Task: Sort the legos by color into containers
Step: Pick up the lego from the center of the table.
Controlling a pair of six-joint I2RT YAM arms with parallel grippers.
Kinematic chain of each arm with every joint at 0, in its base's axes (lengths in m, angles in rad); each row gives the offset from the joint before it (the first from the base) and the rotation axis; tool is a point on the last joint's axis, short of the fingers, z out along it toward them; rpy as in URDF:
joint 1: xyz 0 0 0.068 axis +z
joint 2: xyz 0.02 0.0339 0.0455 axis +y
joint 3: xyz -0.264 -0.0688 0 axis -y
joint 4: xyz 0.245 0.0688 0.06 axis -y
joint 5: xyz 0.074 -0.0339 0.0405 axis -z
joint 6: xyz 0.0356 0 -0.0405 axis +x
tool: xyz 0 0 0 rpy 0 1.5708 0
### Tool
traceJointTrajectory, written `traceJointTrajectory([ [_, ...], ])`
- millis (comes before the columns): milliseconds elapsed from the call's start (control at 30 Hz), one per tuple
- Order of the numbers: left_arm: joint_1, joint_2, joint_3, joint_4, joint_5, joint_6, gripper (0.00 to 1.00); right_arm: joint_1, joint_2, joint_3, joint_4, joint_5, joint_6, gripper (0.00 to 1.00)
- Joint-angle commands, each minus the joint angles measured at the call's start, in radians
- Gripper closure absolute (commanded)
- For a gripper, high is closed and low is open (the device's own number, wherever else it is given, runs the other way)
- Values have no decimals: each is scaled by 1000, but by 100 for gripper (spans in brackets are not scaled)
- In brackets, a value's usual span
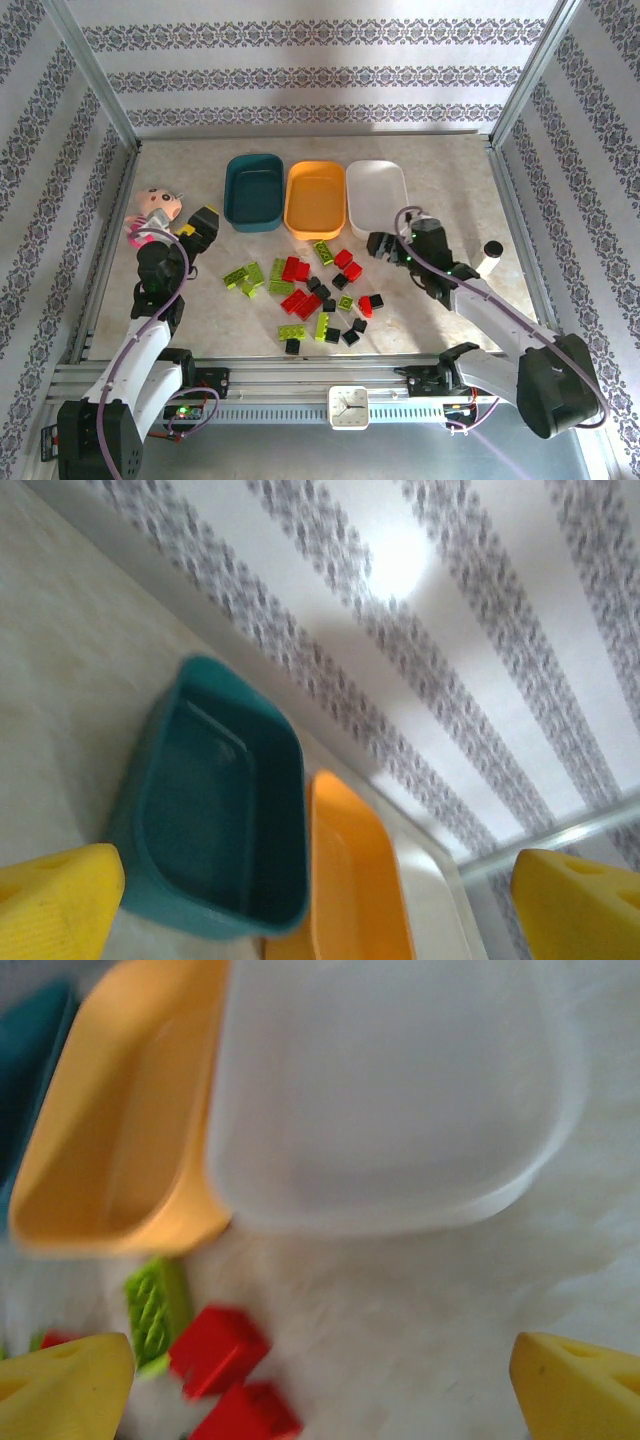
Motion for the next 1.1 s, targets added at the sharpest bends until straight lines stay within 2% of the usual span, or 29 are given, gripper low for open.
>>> traceJointTrajectory([
  [0, -24, -19, 21, -176, 169, 3, 1, 83, 56, 44, -130, -3, -99, 6],
  [167, -108, -57, 2, -265, 161, 57, 1, 202, 215, 134, -128, 26, -192, 9],
  [267, -123, -63, -14, -281, 165, 63, 1, 236, 327, 204, -137, 58, -227, 11],
  [400, -124, -67, -33, -289, 163, 55, 1, 247, 449, 287, -170, 83, -255, 19],
  [600, -125, -63, -41, -293, 160, 55, 1, 254, 542, 355, -205, 114, -291, 24],
  [833, -124, -60, -39, -290, 163, 53, 1, 254, 606, 413, -238, 93, -331, 26],
  [1067, -125, -60, -34, -303, 164, 51, 1, 254, 666, 454, -252, 64, -350, 33],
])
